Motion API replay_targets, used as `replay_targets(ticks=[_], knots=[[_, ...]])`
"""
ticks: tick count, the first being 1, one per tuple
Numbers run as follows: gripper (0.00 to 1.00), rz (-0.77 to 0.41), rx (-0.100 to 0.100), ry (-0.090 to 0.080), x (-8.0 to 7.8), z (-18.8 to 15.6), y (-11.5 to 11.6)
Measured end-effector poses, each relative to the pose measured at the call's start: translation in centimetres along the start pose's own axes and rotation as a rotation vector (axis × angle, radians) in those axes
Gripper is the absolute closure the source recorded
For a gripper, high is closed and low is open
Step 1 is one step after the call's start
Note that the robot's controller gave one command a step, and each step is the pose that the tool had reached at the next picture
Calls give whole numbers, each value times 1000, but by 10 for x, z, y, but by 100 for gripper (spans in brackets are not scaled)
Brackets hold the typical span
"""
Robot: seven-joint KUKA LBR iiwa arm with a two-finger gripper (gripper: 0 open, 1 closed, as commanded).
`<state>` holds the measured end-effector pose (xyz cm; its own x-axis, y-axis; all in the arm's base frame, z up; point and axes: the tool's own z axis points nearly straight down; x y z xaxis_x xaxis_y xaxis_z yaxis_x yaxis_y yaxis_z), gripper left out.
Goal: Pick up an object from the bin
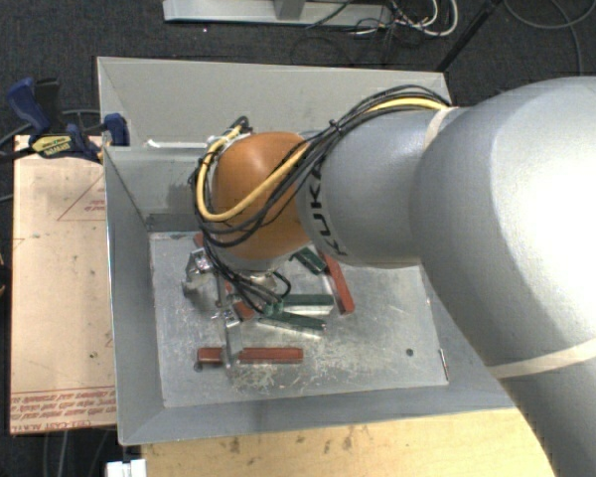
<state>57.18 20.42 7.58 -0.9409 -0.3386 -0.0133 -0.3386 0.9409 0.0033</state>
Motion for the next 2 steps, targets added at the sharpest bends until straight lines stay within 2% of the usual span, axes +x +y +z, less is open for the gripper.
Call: replay_targets(ticks=[1, 2], knots=[[0, -208, 1, 4, -9, -1, 9], [100, 57, 2, 9, 73, -8, -17]])
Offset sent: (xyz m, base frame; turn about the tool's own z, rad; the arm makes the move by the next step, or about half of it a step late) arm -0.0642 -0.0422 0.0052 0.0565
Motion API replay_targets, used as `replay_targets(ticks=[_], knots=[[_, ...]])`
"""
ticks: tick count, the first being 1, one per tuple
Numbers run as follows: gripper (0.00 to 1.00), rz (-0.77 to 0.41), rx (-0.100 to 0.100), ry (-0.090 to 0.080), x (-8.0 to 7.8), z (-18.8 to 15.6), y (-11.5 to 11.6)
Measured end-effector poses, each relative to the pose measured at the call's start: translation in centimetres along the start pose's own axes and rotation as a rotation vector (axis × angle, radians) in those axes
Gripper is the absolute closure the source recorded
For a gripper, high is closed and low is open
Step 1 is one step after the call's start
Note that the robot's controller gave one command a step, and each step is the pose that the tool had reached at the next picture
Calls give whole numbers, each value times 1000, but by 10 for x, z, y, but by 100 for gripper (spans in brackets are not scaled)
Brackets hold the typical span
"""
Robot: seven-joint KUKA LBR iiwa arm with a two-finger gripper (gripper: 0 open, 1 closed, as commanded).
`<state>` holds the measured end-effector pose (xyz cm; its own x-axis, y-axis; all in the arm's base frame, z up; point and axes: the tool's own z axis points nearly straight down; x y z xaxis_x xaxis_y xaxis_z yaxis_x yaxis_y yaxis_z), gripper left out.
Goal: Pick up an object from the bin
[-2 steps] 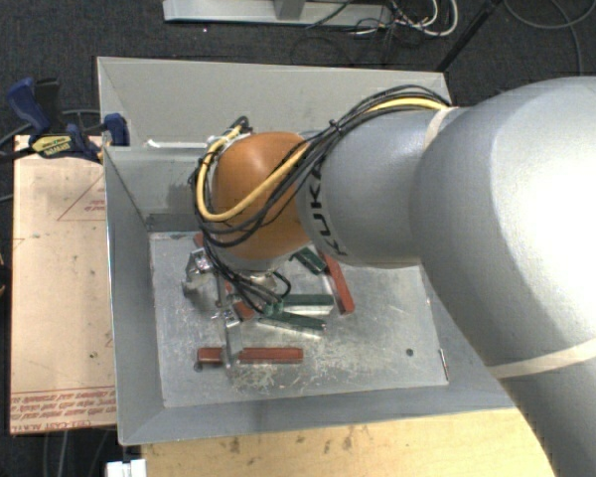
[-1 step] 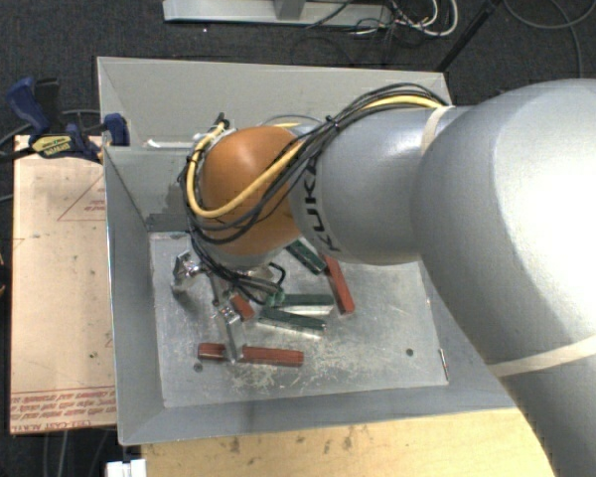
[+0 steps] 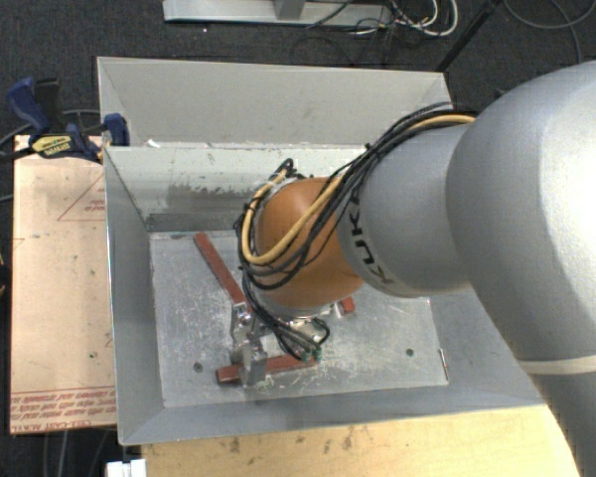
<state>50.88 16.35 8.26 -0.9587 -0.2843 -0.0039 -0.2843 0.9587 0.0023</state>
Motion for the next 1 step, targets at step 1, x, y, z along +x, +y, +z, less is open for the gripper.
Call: replay_targets(ticks=[1], knots=[[100, 0, 0, 0, 0, 0, 0]])
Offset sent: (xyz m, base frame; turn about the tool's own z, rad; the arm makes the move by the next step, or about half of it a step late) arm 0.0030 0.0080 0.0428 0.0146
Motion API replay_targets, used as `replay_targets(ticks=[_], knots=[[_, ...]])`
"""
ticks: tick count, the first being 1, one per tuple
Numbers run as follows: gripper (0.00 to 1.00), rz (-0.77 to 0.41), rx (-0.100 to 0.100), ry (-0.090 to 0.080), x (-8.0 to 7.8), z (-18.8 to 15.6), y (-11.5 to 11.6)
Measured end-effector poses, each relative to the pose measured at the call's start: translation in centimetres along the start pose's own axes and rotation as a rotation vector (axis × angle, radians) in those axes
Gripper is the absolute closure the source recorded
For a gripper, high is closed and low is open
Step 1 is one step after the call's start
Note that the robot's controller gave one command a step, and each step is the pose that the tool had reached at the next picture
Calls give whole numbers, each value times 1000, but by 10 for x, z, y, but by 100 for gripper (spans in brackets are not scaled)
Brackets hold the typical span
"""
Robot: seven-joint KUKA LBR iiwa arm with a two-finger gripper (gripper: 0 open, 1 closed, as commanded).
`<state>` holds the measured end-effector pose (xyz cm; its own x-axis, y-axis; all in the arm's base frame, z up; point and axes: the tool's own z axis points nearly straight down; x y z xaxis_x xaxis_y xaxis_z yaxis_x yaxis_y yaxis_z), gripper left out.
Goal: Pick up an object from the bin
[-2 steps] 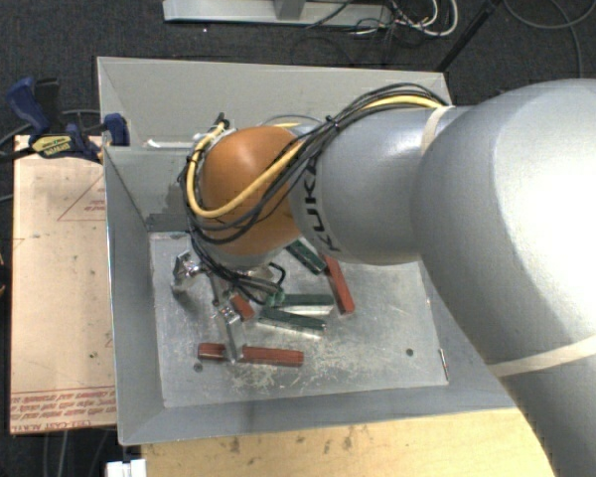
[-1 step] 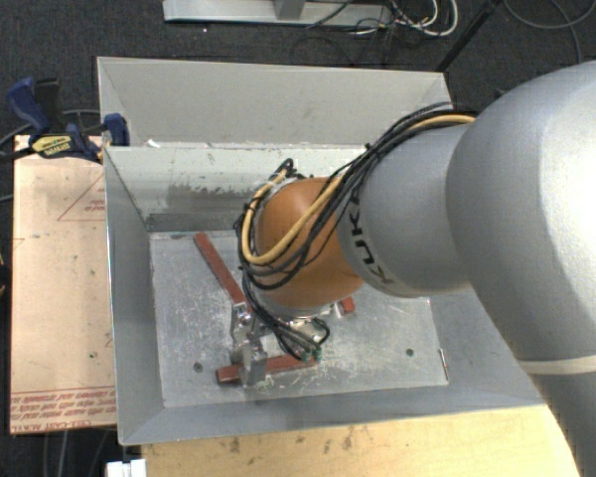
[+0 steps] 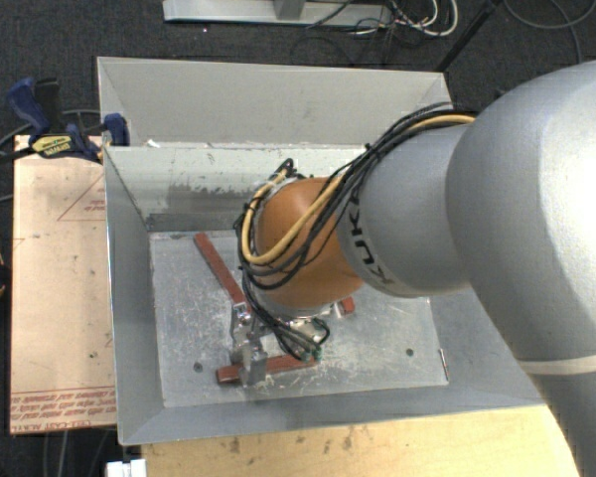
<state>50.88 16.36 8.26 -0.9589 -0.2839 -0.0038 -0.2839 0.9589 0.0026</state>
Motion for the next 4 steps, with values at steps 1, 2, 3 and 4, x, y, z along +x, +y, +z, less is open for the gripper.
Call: replay_targets(ticks=[1, 2, 3, 4], knots=[[100, 9, 1, 4, -4, -30, 5], [100, 5, 1, 2, -2, -61, 14], [100, 3, 0, 4, 0, -67, 14], [100, -95, 2, -2, 4, -100, 11]])
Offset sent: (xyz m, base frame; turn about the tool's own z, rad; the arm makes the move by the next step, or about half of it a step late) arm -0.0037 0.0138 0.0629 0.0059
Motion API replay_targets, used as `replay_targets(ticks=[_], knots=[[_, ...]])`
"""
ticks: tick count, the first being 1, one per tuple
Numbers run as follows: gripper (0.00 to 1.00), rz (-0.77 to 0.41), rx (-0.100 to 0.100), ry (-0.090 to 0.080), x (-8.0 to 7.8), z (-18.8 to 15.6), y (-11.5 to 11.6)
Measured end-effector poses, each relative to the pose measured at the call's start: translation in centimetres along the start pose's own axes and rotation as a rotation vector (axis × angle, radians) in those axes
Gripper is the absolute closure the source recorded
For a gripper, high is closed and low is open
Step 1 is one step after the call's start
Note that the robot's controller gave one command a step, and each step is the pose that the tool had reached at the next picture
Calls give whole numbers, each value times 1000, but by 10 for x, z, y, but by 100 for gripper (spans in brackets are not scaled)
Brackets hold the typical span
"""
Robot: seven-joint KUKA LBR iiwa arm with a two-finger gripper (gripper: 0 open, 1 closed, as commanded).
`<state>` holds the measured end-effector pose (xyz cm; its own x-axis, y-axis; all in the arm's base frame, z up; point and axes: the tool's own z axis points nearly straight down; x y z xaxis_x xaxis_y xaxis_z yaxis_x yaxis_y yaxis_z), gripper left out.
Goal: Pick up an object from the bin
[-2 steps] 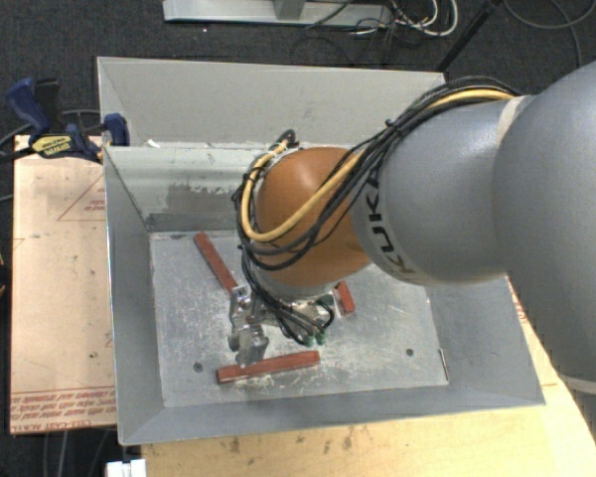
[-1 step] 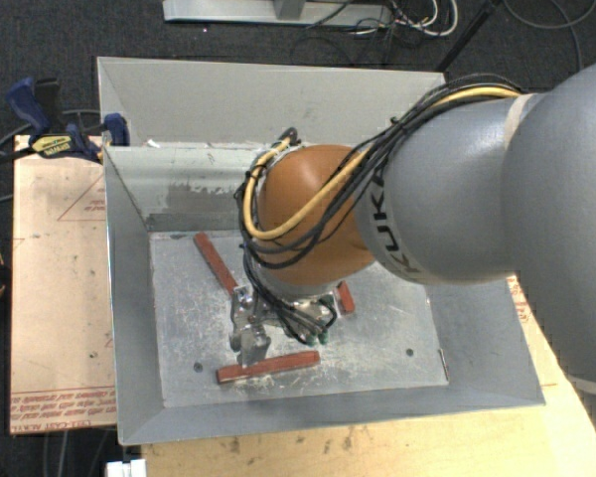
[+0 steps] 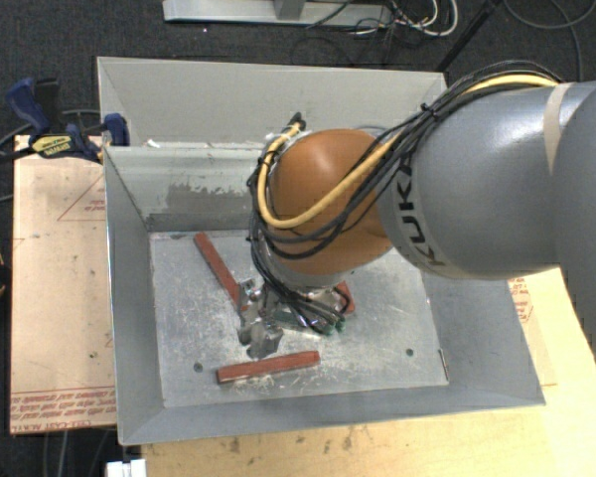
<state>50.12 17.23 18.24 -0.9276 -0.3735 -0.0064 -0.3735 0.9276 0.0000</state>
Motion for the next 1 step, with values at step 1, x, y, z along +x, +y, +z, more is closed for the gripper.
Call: replay_targets(ticks=[1], knots=[[0, -447, -1, -1, -1, 107, 5]])
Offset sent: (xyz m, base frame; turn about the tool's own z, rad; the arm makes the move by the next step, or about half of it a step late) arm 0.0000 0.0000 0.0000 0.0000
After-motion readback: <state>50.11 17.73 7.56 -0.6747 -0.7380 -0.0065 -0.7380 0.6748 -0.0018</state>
